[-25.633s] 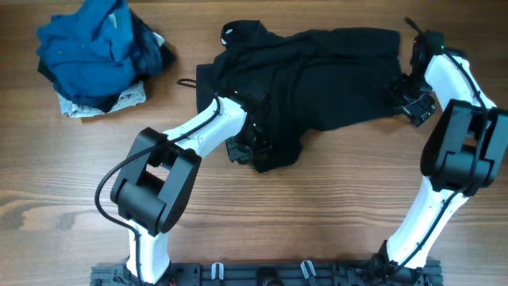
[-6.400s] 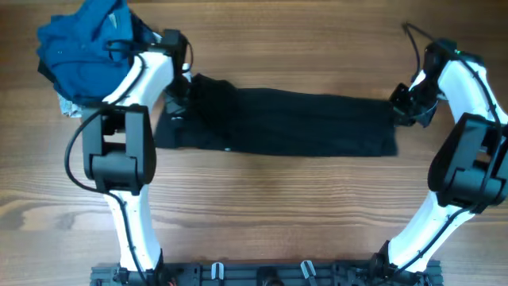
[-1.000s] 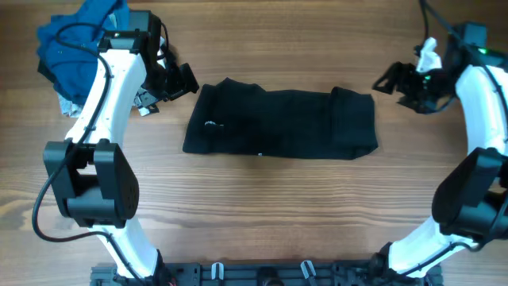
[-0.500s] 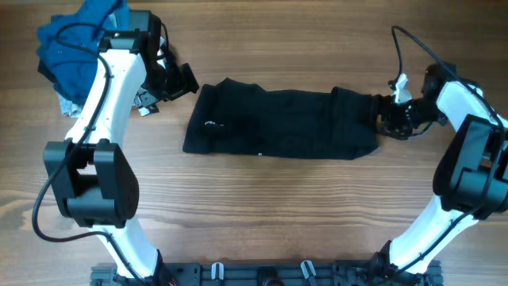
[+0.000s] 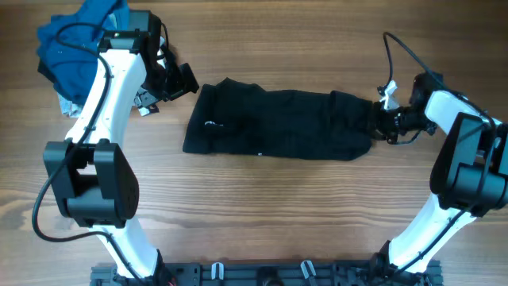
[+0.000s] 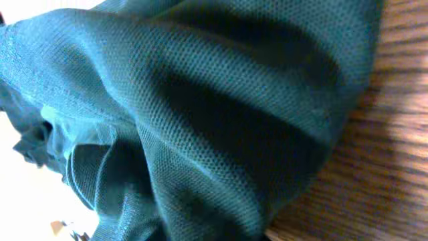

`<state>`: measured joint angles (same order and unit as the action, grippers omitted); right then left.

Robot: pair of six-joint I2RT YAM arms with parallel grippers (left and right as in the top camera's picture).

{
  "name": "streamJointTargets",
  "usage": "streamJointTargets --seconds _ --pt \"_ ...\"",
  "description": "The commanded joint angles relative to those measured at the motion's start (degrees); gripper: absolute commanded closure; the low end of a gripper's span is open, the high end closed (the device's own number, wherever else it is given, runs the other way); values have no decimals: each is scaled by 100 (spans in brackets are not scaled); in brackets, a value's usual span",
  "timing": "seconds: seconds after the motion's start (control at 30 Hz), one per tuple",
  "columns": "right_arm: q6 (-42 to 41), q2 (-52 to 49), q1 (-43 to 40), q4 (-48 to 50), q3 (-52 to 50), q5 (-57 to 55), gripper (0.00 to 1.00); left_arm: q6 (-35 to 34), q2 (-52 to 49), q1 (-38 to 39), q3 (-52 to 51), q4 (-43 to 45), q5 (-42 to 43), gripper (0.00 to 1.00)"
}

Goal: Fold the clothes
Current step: 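Fold the shirt's right end leftward over it with the right gripper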

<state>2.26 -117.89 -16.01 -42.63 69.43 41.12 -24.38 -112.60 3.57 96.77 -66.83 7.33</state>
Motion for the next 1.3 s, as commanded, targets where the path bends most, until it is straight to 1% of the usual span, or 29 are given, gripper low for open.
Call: streamJointTargets --seconds 0.0,0.1,0.2,0.23,0.3,0.37,0.4,0.5,0.67,0.83,0.97,1.07,1.13,1.2,1.23,1.27 --pt "-249 -140 39 26 13 -507 96 -9 11 -44 63 13 55 0" --pt "-251 -138 -4 -417 415 -1296 96 -9 11 -44 63 11 55 0" --pt "-247 -138 -151 -962 1025 -1792 96 -9 11 -44 63 11 55 0" --pt "-251 -138 -190 -1165 1303 -2085 96 -9 11 -44 63 11 55 0" --pt "-581 -138 -197 -1567 1781 -3077 96 -9 11 -44 63 11 55 0" --pt "-695 -138 -184 -1912 2100 -3709 96 -9 11 -44 63 13 55 0" --pt "-693 -138 -151 -2096 2260 -3919 96 -9 11 -44 63 13 55 0" --pt "-697 -138 13 -2267 2437 -4083 96 -11 11 -44 63 15 55 0" --pt "-1161 -138 684 -2367 2437 -5160 96 -9 11 -44 63 11 55 0" --pt "-1480 -138 1591 -2511 2437 -5862 96 -9 11 -44 63 11 55 0" --pt "-1606 -138 2297 -2562 2435 -5871 95 -9 11 -44 63 13 55 0" --pt "-1622 -138 2647 -2555 2428 -5869 92 -9 11 -44 63 13 55 0" --pt "-1663 -140 2889 -2457 2371 -5711 88 -11 11 -44 63 13 55 0" --pt "-1655 -162 3051 -2378 2343 -5405 78 -11 11 -44 63 13 55 0" --pt "-1624 -173 3117 -2332 2317 -5278 57 -9 11 -44 63 11 55 0" --pt "-1615 -173 3156 -2284 2291 -5191 44 -9 11 -44 63 11 55 0"
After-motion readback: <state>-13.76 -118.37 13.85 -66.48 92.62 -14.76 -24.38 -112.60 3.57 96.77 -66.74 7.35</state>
